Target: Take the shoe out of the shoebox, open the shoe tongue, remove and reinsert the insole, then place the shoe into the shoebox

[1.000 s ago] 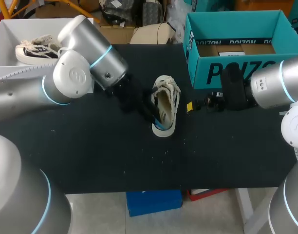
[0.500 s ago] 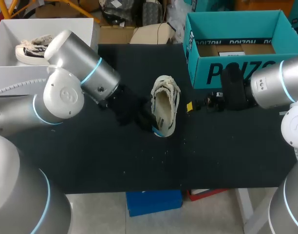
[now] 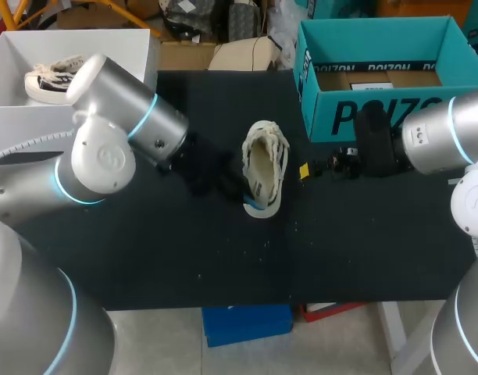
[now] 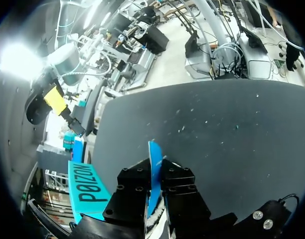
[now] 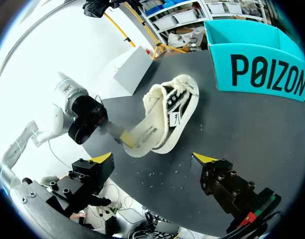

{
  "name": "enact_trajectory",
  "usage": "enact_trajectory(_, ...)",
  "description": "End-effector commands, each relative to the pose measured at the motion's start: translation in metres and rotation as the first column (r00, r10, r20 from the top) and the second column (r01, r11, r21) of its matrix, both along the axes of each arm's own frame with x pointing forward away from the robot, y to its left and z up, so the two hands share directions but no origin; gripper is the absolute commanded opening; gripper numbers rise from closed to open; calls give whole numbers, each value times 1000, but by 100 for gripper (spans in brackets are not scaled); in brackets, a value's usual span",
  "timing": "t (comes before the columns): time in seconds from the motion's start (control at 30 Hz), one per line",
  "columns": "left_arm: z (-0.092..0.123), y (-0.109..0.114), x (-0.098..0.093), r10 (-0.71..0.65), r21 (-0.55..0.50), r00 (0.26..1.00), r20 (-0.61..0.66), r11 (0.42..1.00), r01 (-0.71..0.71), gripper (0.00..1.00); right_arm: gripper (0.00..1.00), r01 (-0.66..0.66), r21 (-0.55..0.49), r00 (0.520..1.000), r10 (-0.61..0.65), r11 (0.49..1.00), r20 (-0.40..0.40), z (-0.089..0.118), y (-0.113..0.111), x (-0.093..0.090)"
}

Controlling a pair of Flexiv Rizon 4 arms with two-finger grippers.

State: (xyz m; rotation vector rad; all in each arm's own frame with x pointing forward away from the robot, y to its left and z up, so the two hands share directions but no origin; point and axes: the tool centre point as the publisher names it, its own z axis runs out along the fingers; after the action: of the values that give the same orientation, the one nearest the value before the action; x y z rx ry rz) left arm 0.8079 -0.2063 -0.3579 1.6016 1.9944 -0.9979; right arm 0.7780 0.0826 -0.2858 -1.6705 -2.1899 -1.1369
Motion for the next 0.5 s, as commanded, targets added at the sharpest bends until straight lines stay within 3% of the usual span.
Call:
enact_trajectory(0.03, -2, -5, 12, -6, 2, 1000, 1, 1000, 6, 0, 100, 1, -3, 1000, -1, 1000, -1, 0, 1, 0)
enact_trajectory(0.33, 1, -8, 21, -7, -2, 1000, 11, 1000, 7, 0, 100, 1, -3, 1000, -1, 1000, -1, 0, 1, 0)
enact_trajectory(0.5, 5, -9, 18, -16, -65, 1000, -6, 998, 15, 0, 100, 1, -3, 1000, -1, 1000, -1, 0, 1, 0)
